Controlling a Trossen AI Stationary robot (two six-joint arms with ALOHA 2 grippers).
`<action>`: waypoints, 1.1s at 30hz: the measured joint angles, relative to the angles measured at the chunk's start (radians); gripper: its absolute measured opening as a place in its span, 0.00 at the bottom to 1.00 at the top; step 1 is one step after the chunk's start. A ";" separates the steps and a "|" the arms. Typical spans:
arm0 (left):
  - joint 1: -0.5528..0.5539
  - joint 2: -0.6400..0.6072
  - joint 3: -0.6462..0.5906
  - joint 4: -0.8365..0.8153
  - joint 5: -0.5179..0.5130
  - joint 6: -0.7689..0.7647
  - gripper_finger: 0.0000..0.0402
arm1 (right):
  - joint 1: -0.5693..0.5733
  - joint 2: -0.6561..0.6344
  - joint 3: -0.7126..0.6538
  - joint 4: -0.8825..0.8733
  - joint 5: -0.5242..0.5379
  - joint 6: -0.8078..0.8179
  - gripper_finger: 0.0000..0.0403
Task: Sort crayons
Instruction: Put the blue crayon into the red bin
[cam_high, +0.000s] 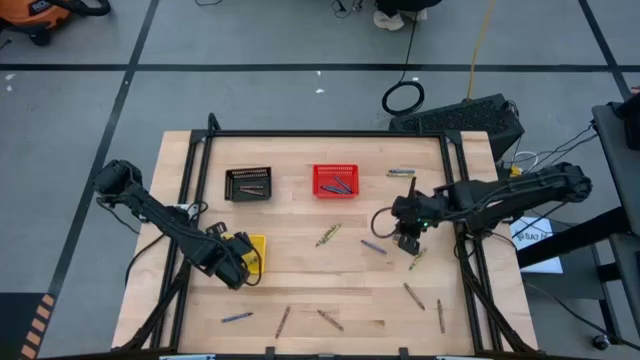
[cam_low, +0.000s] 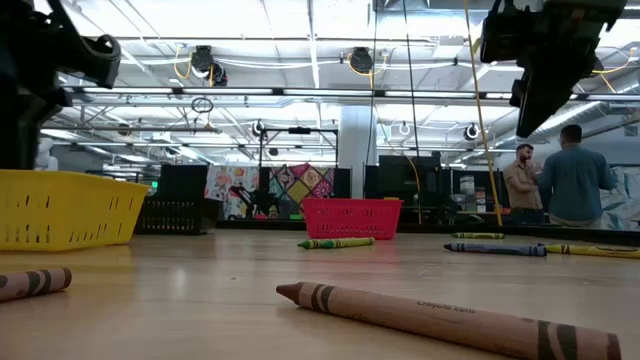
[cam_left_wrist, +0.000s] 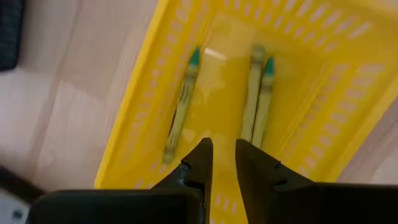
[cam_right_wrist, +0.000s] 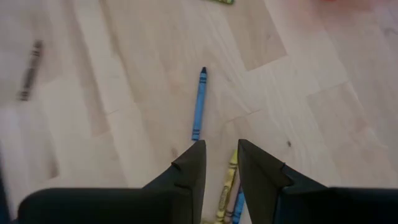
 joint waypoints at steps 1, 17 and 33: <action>0.000 0.000 0.000 0.011 -0.017 0.000 0.16 | 0.012 0.017 0.000 0.006 0.018 0.007 0.20; 0.000 0.000 0.000 0.038 -0.040 0.007 0.16 | 0.115 0.104 0.000 -0.225 0.211 0.199 0.20; 0.000 0.000 0.001 0.037 -0.066 0.010 0.16 | 0.104 -0.079 -0.272 -0.061 0.136 0.275 0.20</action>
